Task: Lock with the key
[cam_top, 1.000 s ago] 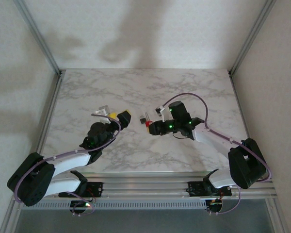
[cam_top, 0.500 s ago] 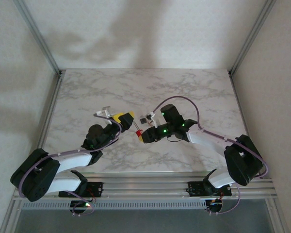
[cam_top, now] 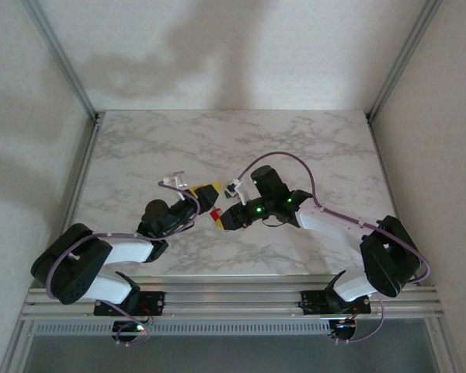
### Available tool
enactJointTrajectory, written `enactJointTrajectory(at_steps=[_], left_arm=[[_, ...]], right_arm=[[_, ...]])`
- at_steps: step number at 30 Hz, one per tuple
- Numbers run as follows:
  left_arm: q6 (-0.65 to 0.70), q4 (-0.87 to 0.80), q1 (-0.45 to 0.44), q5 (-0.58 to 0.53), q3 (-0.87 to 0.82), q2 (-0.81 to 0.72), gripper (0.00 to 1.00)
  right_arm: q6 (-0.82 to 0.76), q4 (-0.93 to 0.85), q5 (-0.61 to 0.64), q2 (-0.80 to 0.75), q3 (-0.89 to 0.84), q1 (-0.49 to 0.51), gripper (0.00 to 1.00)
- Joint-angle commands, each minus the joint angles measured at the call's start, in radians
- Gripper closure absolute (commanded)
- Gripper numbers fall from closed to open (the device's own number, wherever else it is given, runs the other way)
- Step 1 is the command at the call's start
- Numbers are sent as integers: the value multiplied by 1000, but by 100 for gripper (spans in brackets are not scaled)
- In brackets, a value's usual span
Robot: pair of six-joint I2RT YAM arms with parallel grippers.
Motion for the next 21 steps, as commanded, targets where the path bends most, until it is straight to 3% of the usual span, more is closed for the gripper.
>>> enactJointTrajectory(at_steps=[1,13,21], left_arm=[[-49,119,10,80,0,28,0],[-157,280,36,191,10,139,0],[-175,303,42,216,17,160,0]], right_arm=[[-21,1,-18,12,34,10,100],[-38,-27,-1,24,48,9,100],[-47,-40,36,28,48,9,100]])
